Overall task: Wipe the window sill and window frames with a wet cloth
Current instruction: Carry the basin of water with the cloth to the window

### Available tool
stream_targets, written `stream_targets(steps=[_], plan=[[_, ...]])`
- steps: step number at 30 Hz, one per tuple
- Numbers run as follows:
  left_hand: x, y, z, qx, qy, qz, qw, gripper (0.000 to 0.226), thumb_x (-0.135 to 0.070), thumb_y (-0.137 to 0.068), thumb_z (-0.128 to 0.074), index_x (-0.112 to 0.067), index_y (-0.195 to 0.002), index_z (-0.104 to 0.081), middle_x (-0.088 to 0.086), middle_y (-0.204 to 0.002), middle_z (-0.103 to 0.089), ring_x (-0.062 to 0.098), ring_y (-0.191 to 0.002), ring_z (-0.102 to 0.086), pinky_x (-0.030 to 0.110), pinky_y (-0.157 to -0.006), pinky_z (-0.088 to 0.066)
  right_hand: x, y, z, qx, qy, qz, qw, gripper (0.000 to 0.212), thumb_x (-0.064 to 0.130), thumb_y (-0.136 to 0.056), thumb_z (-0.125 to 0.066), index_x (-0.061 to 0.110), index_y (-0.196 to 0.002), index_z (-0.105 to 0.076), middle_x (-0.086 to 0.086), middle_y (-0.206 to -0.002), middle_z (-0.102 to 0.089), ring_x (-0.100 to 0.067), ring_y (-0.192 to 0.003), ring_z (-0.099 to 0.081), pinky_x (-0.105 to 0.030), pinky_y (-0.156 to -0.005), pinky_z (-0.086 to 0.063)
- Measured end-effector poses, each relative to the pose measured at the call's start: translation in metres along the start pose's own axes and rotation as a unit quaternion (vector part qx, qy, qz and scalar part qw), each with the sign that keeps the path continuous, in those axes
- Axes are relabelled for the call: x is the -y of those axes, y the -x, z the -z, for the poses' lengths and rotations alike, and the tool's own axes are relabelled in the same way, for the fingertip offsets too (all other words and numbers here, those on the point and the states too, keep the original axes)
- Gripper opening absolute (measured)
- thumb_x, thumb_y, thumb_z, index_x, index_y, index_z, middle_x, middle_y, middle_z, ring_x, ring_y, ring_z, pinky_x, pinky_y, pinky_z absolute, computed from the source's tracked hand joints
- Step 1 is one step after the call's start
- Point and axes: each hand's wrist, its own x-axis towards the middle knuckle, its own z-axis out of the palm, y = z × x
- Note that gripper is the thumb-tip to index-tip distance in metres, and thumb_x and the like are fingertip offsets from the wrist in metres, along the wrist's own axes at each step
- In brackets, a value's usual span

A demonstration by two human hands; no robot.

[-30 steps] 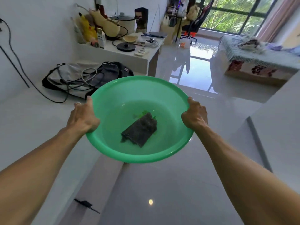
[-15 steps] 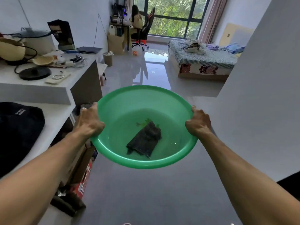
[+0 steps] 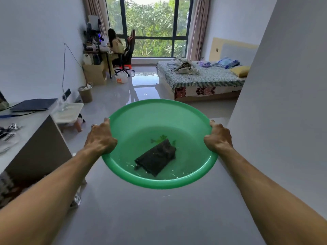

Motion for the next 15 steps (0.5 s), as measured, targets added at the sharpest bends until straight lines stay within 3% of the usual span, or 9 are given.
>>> stream_targets(steps=[5,11,15], plan=[[-0.012,-0.161,-0.046,-0.004,-0.006,0.017,1.000,0.065,0.007,-0.078,-0.057,-0.007,-0.139,-0.038,0.010,-0.083,-0.056,0.027,-0.074,-0.058,0.039,-0.070,-0.055,0.025,-0.163,-0.044,0.005,-0.003,0.010,1.000,0.059,-0.003,-0.084,-0.054,0.007,-0.141,-0.046,-0.015,-0.106,-0.064,-0.031,-0.092,-0.062,-0.038,-0.081,-0.055],[-0.027,-0.340,-0.091,-0.015,-0.001,0.044,0.999,0.052,0.002,-0.079,-0.061,-0.009,-0.127,-0.045,0.011,-0.090,-0.056,0.027,-0.078,-0.052,0.036,-0.070,-0.044,0.065,-0.357,-0.090,0.016,0.012,0.020,1.000,0.064,-0.001,-0.082,-0.055,0.009,-0.145,-0.042,-0.017,-0.115,-0.064,-0.035,-0.100,-0.061,-0.038,-0.086,-0.053],[-0.032,-0.471,-0.113,-0.008,-0.008,0.052,0.999,0.051,0.002,-0.081,-0.058,-0.008,-0.129,-0.042,0.012,-0.089,-0.056,0.027,-0.077,-0.055,0.036,-0.067,-0.045,0.096,-0.485,-0.127,0.021,0.008,0.022,1.000,0.065,-0.001,-0.082,-0.054,0.010,-0.145,-0.042,-0.016,-0.116,-0.064,-0.035,-0.100,-0.061,-0.040,-0.087,-0.055]])
